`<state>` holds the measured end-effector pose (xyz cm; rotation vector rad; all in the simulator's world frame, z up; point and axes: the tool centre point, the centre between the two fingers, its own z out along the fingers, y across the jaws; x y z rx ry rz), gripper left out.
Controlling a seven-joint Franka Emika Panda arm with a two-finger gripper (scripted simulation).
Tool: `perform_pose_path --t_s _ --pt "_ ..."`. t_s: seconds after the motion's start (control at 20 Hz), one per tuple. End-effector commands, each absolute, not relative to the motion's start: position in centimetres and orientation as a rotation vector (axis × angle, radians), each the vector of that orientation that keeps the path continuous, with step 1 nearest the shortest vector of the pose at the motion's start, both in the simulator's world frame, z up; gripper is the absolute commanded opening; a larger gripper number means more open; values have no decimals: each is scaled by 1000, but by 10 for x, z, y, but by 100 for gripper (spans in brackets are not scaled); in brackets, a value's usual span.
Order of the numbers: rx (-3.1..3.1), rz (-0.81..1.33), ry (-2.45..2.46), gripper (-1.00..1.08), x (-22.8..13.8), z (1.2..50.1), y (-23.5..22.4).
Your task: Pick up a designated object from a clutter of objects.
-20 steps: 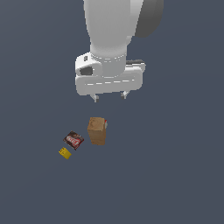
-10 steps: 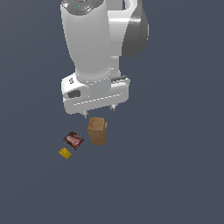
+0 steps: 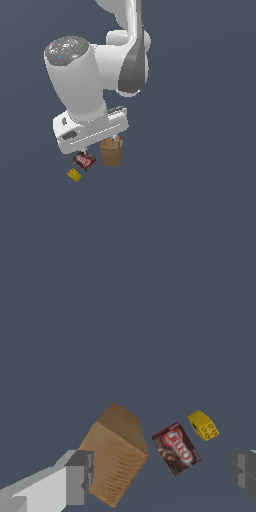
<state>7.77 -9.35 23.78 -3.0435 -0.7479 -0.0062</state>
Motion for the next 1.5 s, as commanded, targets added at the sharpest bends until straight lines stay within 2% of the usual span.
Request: perform_pose_path --t_s 0.0,0.95,1.45 --pt "-3026 -7 -820 100 84 224 -107" --pt "-2846 -3 -1325 100 108 114 -206" --pt "-2776 0 -1471 100 107 78 -235"
